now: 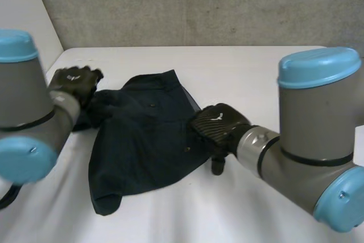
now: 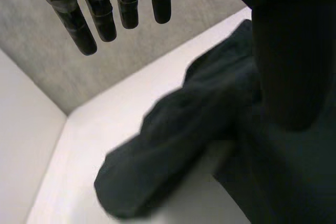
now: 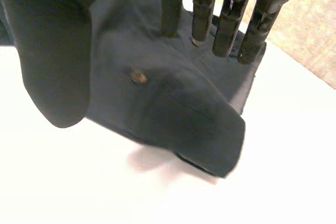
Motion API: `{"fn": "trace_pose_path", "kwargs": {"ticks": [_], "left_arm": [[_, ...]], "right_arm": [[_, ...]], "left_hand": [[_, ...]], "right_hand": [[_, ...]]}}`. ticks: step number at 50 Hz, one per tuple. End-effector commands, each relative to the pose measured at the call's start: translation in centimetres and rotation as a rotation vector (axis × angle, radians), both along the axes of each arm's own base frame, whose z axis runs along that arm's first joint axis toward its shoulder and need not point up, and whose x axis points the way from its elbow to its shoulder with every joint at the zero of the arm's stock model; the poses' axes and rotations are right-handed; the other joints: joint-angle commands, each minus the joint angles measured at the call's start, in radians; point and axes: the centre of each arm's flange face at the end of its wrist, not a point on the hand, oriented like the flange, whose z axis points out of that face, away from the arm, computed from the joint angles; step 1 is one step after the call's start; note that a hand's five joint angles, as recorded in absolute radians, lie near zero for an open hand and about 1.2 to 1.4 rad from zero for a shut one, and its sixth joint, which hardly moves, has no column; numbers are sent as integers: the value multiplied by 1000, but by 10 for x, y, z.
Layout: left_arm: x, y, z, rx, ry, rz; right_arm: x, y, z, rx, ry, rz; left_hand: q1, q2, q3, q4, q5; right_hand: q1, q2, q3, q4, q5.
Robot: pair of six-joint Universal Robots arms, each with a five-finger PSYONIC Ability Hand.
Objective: Fold the shorts.
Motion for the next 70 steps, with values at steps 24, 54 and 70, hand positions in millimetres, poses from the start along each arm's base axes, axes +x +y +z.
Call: {"fn": "trace_pose_path", "kwargs": {"ticks": [24, 54, 70], "left_arm": [[30, 107, -69, 406, 125, 43], [32, 122, 191, -489, 221, -124], [-2, 52, 143, -312, 158, -166]], "right_arm": [[21, -63, -96, -221, 22, 28], [-64, -21, 191, -602, -262, -182], [-56, -67, 148, -470, -175, -217]], "left_hand": [[166, 157, 144, 156, 144], [1196, 1187, 1174, 1186, 1174], [1196, 1187, 1174, 1186, 1174]], "right_hand": [[666, 620, 623, 624, 604], [1064, 1019, 1021, 1022, 1002], [1064, 1019, 1021, 1022, 1002]]}}
